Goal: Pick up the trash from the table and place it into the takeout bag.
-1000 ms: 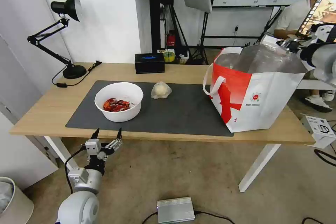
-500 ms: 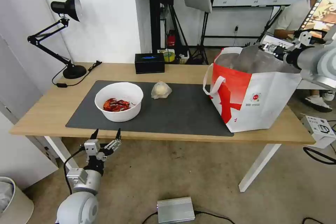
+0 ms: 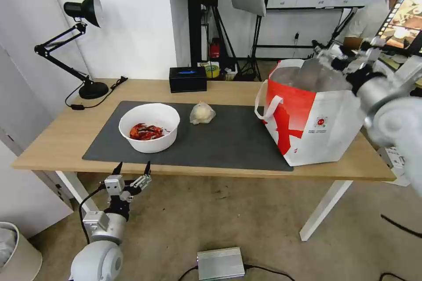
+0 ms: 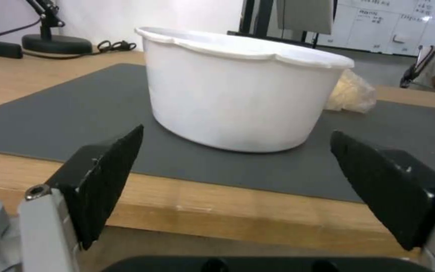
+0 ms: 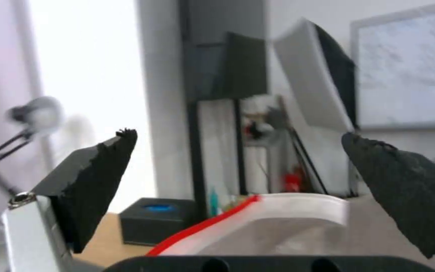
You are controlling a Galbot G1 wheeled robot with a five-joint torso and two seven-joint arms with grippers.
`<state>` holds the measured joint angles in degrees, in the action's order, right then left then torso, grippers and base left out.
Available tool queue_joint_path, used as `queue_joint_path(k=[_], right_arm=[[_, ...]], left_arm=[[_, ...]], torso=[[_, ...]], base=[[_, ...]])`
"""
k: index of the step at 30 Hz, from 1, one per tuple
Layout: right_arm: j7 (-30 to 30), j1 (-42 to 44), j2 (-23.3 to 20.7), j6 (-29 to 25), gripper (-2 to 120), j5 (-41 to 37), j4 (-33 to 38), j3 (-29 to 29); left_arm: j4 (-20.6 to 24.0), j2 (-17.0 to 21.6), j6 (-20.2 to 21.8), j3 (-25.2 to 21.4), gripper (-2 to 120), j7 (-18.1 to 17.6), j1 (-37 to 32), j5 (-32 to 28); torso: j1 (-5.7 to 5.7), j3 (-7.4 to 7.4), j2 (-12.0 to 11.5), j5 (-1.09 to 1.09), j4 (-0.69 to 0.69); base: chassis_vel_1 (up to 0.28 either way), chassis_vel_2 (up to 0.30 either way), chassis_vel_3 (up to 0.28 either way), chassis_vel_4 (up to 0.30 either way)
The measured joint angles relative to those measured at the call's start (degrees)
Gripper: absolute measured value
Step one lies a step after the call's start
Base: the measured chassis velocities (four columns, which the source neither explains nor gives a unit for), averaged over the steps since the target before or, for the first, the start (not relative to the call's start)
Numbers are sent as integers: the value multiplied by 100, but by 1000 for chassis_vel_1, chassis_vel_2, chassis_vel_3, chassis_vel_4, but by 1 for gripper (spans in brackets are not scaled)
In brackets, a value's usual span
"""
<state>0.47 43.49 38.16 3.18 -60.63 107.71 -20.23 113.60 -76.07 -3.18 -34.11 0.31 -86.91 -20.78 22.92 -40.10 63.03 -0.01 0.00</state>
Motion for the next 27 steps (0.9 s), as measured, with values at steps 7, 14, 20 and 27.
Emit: queue_joint_path(k=[7,14,20,27], right_arm=[[-727,630,263,-1028,100,1024,228,-2],[-869,1105,663,-1502,100,1861,300,-62],[-973,1700,1294,-1854,100,2732,283,-189],[-998,2520,2289,-2334,100,3744,208,-376]], left_arm=[[29,19,-1,-22,100,2,10,-11],[60,12,-1,-30,100,3,3,-13],[91,26,-1,-51,100,20,-31,-36],[110,80,-1,-97,100,58,-48,-88]], torso=[[0,0,0,0,0],[0,0,0,0,0],[0,0,0,1,0],[0,0,0,0,1]], base=[[0,0,0,0],[0,0,0,0],[0,0,0,0],[0,0,0,0]])
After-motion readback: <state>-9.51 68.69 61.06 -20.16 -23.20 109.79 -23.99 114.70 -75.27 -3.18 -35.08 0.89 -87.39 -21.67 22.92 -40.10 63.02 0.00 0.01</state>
